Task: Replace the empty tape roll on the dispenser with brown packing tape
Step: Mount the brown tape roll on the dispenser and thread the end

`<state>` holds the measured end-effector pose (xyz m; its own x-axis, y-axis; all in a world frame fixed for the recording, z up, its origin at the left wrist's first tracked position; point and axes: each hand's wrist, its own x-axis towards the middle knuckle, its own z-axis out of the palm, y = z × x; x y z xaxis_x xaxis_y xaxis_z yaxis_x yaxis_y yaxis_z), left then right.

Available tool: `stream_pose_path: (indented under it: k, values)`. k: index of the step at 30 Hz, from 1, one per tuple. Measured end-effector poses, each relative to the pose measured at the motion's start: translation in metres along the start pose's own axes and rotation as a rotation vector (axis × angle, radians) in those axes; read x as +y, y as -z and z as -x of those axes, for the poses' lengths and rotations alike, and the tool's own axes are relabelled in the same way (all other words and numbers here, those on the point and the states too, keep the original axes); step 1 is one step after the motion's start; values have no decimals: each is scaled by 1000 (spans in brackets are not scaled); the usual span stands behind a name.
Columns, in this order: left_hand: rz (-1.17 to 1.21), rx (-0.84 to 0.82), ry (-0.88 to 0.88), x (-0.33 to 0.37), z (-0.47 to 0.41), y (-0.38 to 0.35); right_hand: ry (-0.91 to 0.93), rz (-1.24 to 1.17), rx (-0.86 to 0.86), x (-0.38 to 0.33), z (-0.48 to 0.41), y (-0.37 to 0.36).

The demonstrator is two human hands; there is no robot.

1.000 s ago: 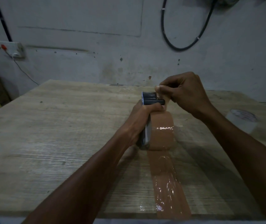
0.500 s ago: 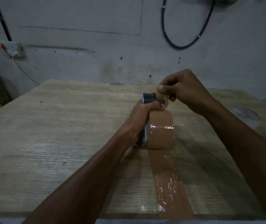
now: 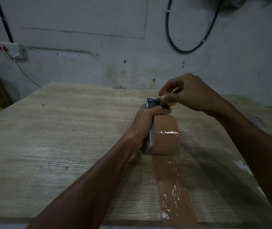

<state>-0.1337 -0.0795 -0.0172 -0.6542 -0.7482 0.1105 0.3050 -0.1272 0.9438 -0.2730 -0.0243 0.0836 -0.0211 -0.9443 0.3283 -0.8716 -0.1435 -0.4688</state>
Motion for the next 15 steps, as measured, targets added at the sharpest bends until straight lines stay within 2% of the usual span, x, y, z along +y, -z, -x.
stream_pose_path:
  k: [5,10,15]
  values:
    - [-14,37,21,0,-1,0,120,182,74,-1,-1,-3]
    - [-7,36,18,-1,-3,0,358,334,113,2,-4,-5]
    - [-34,10,50,1,-1,2,414,361,181,-2,-5,-10]
